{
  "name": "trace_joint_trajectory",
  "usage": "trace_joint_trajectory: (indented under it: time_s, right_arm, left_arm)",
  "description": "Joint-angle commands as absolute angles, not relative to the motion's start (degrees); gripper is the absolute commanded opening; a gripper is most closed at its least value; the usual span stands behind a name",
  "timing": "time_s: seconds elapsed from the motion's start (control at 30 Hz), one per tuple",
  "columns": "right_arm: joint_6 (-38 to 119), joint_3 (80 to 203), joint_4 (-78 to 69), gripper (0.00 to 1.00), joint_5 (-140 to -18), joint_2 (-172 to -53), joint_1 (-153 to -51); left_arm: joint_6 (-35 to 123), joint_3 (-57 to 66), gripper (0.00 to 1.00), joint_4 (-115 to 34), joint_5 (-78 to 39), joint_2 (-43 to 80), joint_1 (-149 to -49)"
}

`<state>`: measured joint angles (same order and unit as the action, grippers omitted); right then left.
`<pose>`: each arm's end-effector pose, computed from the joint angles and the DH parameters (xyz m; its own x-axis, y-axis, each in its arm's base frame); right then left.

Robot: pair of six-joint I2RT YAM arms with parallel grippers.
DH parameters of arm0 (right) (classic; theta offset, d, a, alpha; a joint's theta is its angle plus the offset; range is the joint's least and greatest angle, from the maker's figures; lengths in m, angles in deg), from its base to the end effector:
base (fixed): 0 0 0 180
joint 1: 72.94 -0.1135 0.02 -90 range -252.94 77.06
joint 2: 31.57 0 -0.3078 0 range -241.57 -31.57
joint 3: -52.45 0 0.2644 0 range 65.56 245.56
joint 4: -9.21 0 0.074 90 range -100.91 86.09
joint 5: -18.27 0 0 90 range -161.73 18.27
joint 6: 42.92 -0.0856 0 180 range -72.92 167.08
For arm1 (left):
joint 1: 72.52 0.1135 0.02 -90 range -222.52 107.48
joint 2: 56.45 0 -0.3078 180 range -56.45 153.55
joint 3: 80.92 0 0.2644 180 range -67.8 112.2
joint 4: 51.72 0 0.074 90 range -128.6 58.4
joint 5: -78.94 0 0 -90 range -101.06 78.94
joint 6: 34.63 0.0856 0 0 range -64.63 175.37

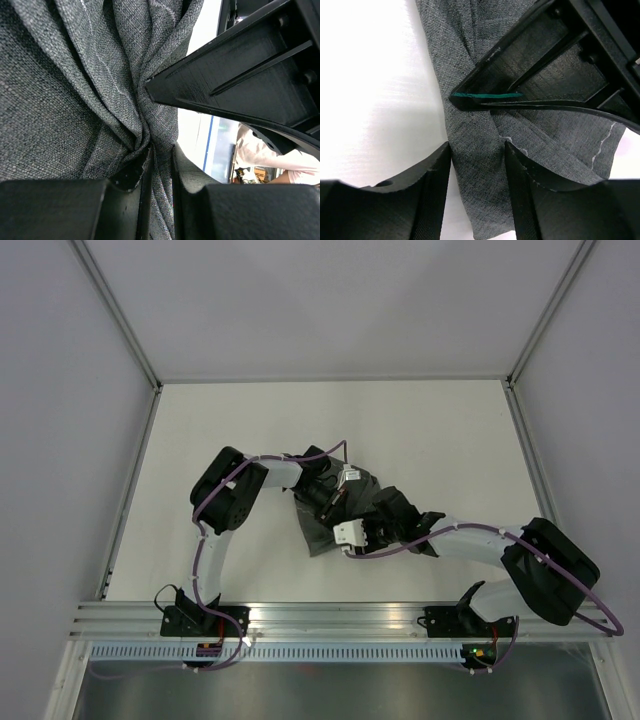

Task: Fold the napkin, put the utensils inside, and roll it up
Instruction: Roll the napkin with the utensil

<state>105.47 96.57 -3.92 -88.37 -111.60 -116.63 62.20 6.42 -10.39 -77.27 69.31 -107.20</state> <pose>0.1878 0.2133 0.1438 0.3930 -0.7530 -0.5278 -0.8831 -0.1491 -0.4449 0.3060 -0.3070 0.0922 -0.7603 0.5844 -0.2838 0.4571 0.1708 -0.8729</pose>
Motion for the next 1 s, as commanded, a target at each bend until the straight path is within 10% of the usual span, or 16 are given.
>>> trace_joint_trajectory:
  time_s: [0.0, 0.23, 0.47, 0.97]
  right_arm:
    - [106.9, 97.5, -7.9, 0.53, -89.6, -111.9, -117.2]
    - [108.5, 98.5, -11.9, 0.47, -89.0, -116.4, -117.8]
    - [108.0, 100.6, -15.4, 0.17, -88.8, -119.2, -117.9]
    - [107.6, 110.2, -30.2, 0.01, -97.6, -125.0, -113.0]
  left_arm:
    - [65.9, 5.5, 0.02, -7.8, -69.2, 72.4, -107.3]
    - [66.4, 6.0, 0.02, -7.0, -69.5, 72.7, -107.1]
    - [66.9, 6.2, 0.04, -6.8, -69.7, 72.2, -106.9]
    - [48.9, -4.1, 0.39, -25.5, -66.6, 59.4, -105.7]
